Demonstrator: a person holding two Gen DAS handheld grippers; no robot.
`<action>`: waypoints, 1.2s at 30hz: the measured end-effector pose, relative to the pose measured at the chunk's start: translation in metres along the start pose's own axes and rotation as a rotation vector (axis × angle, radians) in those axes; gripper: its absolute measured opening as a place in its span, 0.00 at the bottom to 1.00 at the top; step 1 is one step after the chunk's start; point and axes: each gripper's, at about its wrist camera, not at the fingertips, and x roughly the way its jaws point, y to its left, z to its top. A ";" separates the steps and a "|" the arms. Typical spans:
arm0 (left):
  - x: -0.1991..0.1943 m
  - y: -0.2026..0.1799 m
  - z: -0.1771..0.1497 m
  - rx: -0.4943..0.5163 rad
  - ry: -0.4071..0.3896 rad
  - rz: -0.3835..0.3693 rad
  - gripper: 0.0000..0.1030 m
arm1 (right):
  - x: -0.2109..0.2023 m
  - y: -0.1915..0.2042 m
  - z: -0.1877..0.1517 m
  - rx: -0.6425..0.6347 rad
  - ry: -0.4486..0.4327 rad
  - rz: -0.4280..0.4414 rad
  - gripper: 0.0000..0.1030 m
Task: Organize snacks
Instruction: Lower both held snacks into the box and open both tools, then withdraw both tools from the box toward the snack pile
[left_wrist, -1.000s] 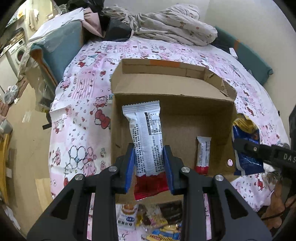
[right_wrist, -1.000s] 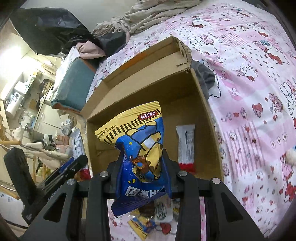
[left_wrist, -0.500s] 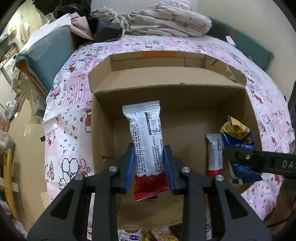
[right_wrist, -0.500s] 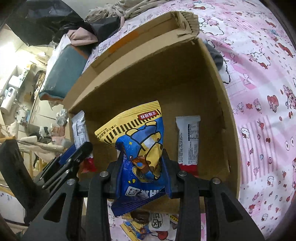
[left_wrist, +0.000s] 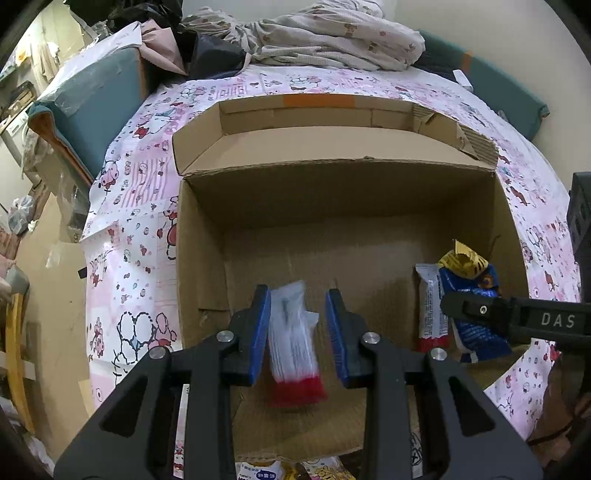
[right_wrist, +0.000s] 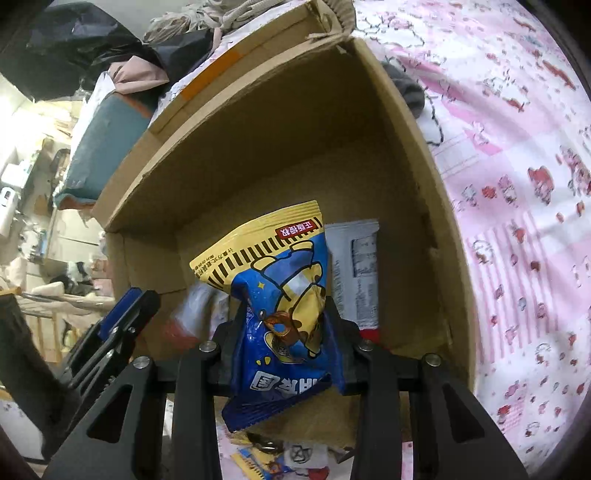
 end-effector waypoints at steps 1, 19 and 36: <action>0.000 0.000 0.000 0.001 0.000 -0.001 0.26 | 0.001 0.001 0.001 0.001 0.008 0.006 0.37; -0.032 0.009 -0.009 -0.070 -0.070 0.032 0.77 | -0.019 0.001 0.001 0.013 -0.048 0.091 0.74; -0.090 0.031 -0.049 -0.081 -0.140 0.069 0.77 | -0.072 0.013 -0.055 -0.102 -0.118 0.074 0.74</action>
